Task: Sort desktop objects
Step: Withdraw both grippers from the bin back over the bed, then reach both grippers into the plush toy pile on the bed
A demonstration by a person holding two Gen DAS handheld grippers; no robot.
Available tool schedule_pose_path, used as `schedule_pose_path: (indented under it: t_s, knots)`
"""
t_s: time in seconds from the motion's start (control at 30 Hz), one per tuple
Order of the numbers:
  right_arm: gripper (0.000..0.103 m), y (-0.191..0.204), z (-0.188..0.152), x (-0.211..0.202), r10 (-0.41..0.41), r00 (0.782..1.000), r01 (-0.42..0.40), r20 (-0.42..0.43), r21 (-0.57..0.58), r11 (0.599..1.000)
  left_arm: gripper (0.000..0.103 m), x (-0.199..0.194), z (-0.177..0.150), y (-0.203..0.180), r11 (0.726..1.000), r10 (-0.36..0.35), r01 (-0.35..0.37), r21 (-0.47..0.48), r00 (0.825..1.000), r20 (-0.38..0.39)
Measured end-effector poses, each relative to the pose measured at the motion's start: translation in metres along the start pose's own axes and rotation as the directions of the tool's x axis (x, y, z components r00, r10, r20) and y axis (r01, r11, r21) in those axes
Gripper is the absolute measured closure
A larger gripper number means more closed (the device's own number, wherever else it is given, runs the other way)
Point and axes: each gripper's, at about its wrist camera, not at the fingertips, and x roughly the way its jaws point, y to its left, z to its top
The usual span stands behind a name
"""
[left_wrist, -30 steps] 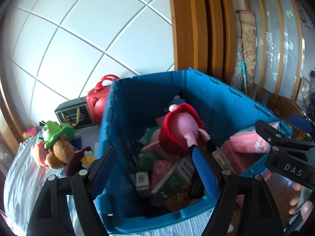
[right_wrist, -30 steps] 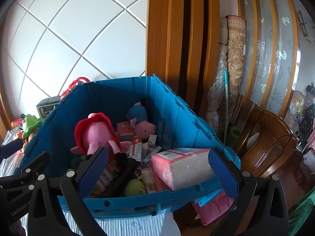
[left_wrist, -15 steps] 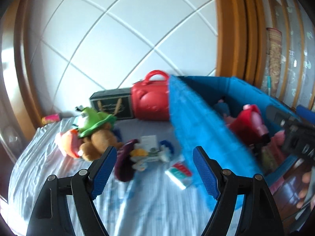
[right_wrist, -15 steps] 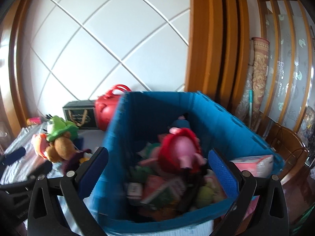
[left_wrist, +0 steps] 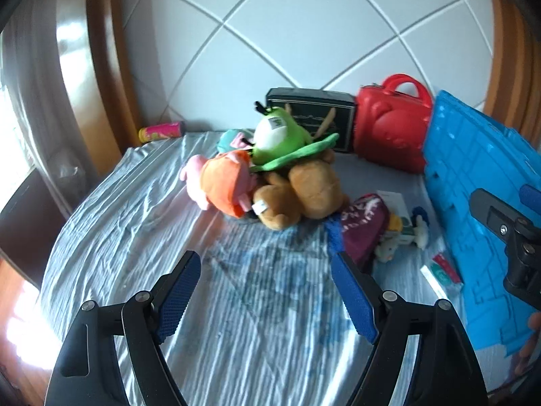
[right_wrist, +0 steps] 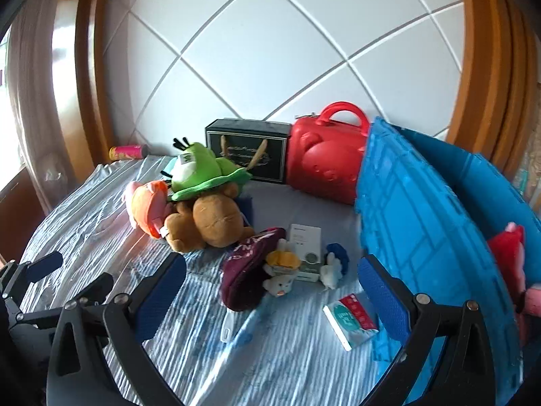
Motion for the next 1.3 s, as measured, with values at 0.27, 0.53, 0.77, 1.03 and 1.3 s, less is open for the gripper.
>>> schedule_pose_path:
  t_s: [0.27, 0.53, 0.77, 1.03, 1.3]
  knots:
    - [0.000, 0.040, 0.015, 0.070, 0.131, 0.989, -0.133, -0.074, -0.023, 0.991, 0.023, 0.047, 0.015, 0.065, 0.986, 0.135, -0.140, -0.088, 0.989, -0.056]
    - [0.000, 0.060, 0.033, 0.124, 0.169, 0.978, -0.163, -0.119, 0.057, 0.985, 0.023, 0.100, 0.045, 0.093, 0.992, 0.111, -0.115, -0.042, 0.990, -0.084]
    - [0.000, 0.083, 0.062, 0.170, 0.099, 0.983, -0.077, -0.153, 0.139, 0.987, 0.023, 0.161, 0.096, 0.111, 0.998, 0.058, -0.055, 0.030, 0.994, -0.095]
    - [0.000, 0.086, 0.102, 0.239, 0.064, 0.982, -0.032, -0.177, 0.180, 0.983, 0.023, 0.232, 0.154, 0.102, 0.997, 0.004, 0.004, 0.083, 0.995, -0.096]
    - [0.063, 0.078, 0.102, 0.336, 0.054, 0.954, 0.004, -0.295, 0.194, 0.981, 0.038, 0.326, 0.171, 0.054, 0.988, -0.065, 0.090, 0.125, 0.980, -0.189]
